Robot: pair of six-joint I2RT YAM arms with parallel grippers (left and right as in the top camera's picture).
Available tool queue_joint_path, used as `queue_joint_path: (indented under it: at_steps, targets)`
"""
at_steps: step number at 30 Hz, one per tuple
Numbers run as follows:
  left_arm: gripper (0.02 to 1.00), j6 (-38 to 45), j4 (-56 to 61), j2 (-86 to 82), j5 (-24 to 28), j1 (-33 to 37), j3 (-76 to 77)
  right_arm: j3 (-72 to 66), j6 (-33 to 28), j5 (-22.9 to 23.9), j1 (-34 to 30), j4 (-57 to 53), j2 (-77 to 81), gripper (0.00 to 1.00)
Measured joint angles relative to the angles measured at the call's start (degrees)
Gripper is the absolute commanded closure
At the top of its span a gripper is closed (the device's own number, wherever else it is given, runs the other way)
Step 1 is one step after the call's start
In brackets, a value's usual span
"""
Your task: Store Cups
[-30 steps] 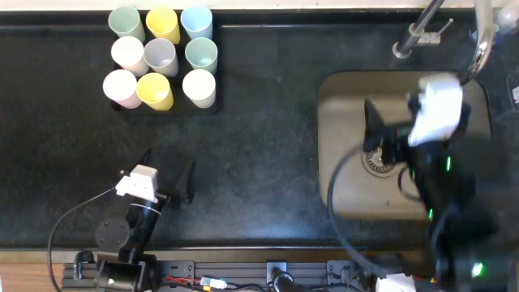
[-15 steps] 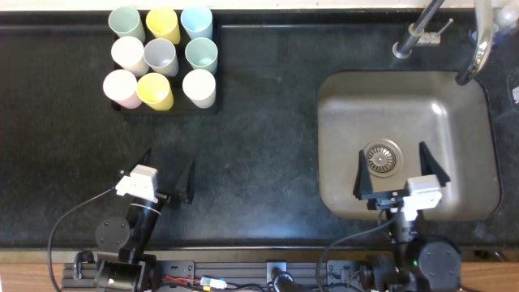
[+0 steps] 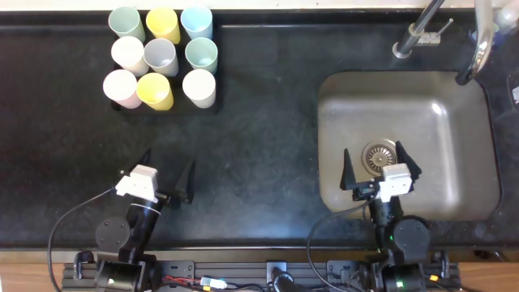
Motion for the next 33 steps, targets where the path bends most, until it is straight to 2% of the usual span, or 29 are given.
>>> queue_joint_path:
  at_steps: [33]
  targets:
    - [0.018, 0.0, 0.0, 0.0, 0.0, 0.0, 0.0, -0.28, 0.0, 0.0, 0.02, 0.42, 0.0, 0.005]
